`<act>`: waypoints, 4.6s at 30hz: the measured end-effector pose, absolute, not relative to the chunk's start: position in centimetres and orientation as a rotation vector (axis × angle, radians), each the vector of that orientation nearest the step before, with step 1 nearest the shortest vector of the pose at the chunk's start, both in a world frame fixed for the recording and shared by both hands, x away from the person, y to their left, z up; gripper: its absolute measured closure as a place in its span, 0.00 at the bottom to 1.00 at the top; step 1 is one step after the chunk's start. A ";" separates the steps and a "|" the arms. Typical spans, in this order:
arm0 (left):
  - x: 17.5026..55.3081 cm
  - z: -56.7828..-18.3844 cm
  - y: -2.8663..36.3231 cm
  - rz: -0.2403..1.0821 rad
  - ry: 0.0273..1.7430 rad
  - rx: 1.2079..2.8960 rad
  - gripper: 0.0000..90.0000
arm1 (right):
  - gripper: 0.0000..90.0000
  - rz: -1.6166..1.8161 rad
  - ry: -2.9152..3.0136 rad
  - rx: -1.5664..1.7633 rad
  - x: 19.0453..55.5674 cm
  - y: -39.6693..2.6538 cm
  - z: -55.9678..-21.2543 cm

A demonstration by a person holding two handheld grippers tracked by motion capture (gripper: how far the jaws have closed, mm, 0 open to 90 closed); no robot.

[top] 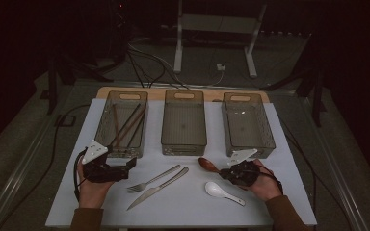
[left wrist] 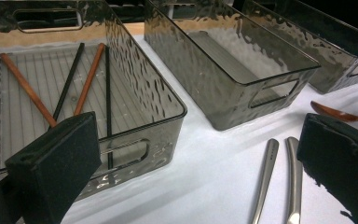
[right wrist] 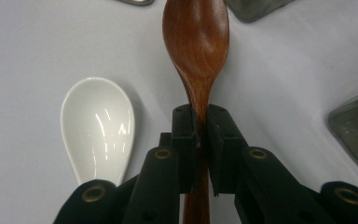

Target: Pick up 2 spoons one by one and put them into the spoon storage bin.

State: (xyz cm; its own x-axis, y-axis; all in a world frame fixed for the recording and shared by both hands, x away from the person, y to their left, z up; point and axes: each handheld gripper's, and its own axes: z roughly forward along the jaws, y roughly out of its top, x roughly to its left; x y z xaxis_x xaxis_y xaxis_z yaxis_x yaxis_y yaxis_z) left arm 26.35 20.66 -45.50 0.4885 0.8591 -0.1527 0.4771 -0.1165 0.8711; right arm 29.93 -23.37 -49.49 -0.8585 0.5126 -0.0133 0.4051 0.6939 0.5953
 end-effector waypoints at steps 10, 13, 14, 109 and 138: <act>26.3 -45.5 20.6 0.491 1.134 1.758 0.01 | 0.92 0.937 2.690 0.739 29.7 -23.2 -48.4; 26.3 -45.5 20.6 0.491 1.134 1.759 0.01 | 0.92 0.956 2.678 0.733 29.7 -23.1 -48.0; 26.3 -45.5 20.6 0.491 1.133 1.759 0.01 | 0.92 0.961 2.672 0.733 29.7 -23.1 -47.9; 26.3 -45.6 20.5 0.497 1.125 1.774 0.01 | 0.92 1.091 2.349 1.203 39.1 -16.3 -43.8; 26.3 -45.7 20.6 0.496 1.131 1.773 0.01 | 0.11 1.181 2.278 1.300 39.7 -16.1 -44.1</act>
